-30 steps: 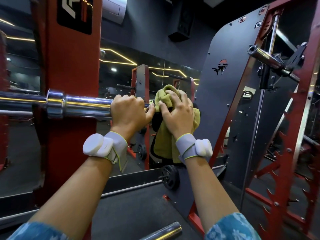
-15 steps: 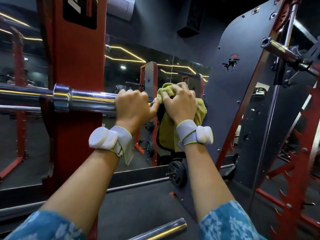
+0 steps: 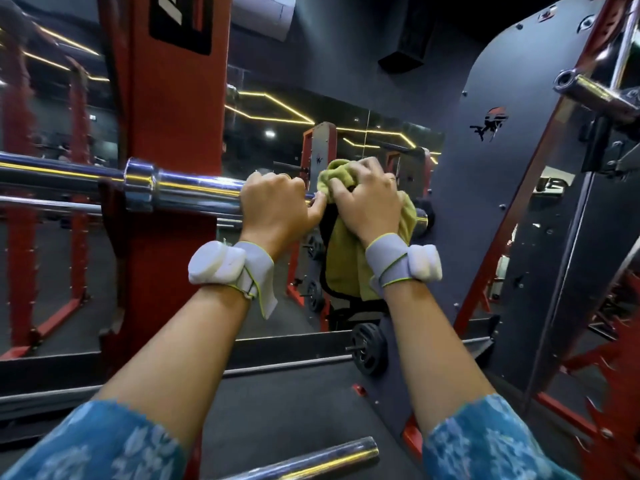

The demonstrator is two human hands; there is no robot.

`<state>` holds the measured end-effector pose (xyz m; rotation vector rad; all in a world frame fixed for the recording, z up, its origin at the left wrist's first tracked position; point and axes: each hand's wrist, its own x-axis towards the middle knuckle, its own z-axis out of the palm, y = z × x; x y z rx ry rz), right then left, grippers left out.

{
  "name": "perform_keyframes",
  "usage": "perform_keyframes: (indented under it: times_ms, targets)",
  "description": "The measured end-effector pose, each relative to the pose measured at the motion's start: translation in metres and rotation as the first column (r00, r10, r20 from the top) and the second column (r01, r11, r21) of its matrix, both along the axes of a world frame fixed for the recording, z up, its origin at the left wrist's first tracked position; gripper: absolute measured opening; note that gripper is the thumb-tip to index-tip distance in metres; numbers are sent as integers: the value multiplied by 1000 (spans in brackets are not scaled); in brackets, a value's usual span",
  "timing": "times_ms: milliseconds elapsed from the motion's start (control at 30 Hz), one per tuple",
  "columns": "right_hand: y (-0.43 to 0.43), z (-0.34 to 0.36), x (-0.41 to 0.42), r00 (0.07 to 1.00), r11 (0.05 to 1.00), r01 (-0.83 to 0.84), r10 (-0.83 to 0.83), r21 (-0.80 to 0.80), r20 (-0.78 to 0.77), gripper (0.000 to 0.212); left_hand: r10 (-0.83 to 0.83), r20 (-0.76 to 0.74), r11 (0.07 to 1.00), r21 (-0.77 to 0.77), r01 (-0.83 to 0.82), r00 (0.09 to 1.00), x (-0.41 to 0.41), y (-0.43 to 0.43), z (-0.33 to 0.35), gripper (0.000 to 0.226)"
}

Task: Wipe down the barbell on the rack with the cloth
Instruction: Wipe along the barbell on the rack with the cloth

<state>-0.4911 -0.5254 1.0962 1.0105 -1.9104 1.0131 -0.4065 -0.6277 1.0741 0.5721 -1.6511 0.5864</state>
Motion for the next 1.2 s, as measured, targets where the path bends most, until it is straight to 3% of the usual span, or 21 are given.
perform_keyframes:
  times_ms: [167, 300, 433, 600, 767, 900, 967, 1067, 1200]
  targets:
    - [11, 9, -21, 993, 995, -91, 94, -36, 76, 53, -1, 26, 1000, 9, 0, 1000, 3, 1, 1, 61]
    - [23, 10, -45, 986, 998, 6, 5, -63, 168, 42, 2, 66, 1000, 29, -4, 998, 6, 2, 0, 66]
    - [17, 3, -29, 995, 999, 48, -47, -10, 86, 41, 14, 67, 1000, 13, -15, 998, 8, 4, 0, 66]
    - [7, -7, -7, 991, 997, -79, 81, 26, -109, 48, 36, 97, 998, 38, -40, 995, 9, 3, 0, 69]
    - [27, -6, -39, 997, 993, -64, 67, -96, 33, 58, 46, 107, 999, 18, -49, 993, 11, 1, 0, 61]
    - [24, -9, -35, 995, 993, -77, 82, -93, 59, 58, 31, 183, 998, 54, -41, 983, 14, 4, 1, 75]
    - [17, -8, -24, 986, 984, -150, 156, -99, 54, 51, -103, 166, 988, 131, 82, 981, 17, 2, 5, 76]
    - [4, -7, 1, 973, 972, -230, 230, -42, 1, 44, -435, -16, 868, 256, 425, 900, 26, 9, 14, 59]
    - [-12, -7, 46, 830, 830, -548, 555, -103, 51, 50, -506, -41, 827, 262, 498, 862, 42, 21, 25, 45]
